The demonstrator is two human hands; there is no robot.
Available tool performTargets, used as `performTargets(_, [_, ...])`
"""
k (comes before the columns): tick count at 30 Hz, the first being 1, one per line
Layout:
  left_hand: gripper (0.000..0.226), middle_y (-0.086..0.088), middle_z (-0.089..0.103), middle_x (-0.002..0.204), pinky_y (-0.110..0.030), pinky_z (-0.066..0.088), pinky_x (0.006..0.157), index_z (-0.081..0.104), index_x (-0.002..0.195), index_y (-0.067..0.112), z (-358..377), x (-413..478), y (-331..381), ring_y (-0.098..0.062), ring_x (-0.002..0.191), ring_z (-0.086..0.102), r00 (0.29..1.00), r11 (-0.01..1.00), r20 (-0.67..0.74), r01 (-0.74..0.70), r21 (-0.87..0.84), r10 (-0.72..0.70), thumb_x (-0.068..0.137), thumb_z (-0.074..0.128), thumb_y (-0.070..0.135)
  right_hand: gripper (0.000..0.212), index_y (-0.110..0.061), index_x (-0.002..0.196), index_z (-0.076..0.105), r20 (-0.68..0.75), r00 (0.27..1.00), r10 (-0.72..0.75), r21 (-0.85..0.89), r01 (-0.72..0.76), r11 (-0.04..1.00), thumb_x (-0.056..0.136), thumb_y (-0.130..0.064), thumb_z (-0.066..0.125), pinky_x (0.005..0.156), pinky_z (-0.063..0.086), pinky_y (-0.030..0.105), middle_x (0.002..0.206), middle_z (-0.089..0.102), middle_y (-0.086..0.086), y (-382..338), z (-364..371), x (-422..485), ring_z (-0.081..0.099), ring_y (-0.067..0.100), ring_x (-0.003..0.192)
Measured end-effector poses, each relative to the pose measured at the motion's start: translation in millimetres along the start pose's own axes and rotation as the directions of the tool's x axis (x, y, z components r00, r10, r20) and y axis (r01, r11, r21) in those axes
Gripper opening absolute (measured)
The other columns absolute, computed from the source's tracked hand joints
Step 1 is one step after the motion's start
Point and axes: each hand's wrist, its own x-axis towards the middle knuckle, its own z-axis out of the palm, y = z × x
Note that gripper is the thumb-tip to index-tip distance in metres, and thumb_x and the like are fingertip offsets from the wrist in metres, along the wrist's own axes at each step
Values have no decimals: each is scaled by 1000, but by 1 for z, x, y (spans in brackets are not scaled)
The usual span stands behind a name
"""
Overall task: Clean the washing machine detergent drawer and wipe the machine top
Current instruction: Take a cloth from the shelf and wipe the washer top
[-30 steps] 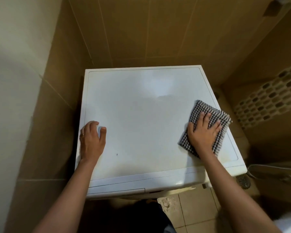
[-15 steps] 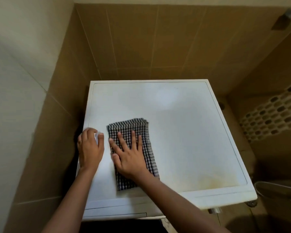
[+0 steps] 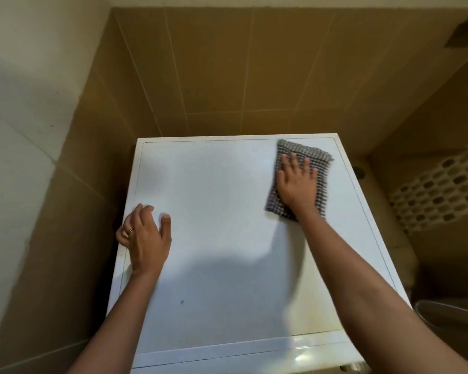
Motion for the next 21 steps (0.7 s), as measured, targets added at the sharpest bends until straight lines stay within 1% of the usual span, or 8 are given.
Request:
performTargets(4, [54,-16,54,131,-53,27,99,55,117,6,-2,0,3,-34,122,47,1000,999,-14,26,-26,-27,95,30,48,65,-22,153,13,-84,969,234,37,-231,972,93,-47,10,119,0,49,161,10,2,71,-15,-39,3,30,148])
performTargets(6, [54,-16,54,131,-52,26,100,55,118,6,-3,-1,5,-33,123,46,999,999,-13,33,-23,-33,96,29,48,67,-17,153,13,-112,954,277,48,-273,961,93,-46,10,119,0,49,160,10,6,71,-9,-73,3,33,147])
performTargets(8, [53,-16,54,132,-52,25,101,54,119,6,-3,-1,5,-33,123,47,999,999,-9,35,-15,-35,96,30,48,68,-13,153,14,-100,962,255,60,-250,966,93,-45,10,118,-2,49,160,11,9,48,2,-104,4,37,146])
performTargets(11, [50,-14,56,132,-51,24,102,56,119,7,-4,-1,5,-32,125,47,998,998,-32,46,-49,-48,96,31,44,66,-10,150,26,-68,997,40,22,-39,999,92,-42,20,116,2,48,157,21,11,-12,25,-139,14,43,143])
performTargets(14, [47,-13,60,130,-50,24,103,62,117,7,-9,0,9,-32,125,49,990,975,-81,96,-200,-114,94,33,36,63,-14,147,34,-16,978,-207,-16,206,978,90,-39,31,113,8,49,154,29,6,-88,47,-151,19,41,142])
performTargets(16, [48,-13,59,133,-47,28,102,63,119,7,-12,1,10,-33,123,51,980,949,-117,122,-291,-162,95,33,35,61,-18,150,26,49,928,-368,13,368,930,93,-40,29,114,2,50,157,22,4,-139,52,-146,7,38,145])
performTargets(18, [51,-17,54,138,-46,32,101,62,123,5,-15,2,10,-36,124,51,973,930,-139,125,-345,-183,95,33,36,59,-23,153,11,134,843,-521,59,518,853,97,-41,21,117,-10,50,161,8,1,-183,54,-132,-10,33,146])
performTargets(21, [54,-20,52,139,-49,35,101,58,128,2,-16,2,8,-38,125,49,971,920,-155,110,-377,-180,94,34,37,56,-28,153,4,194,750,-632,29,640,768,100,-42,17,117,-8,50,161,1,-1,-234,59,-95,-12,29,147])
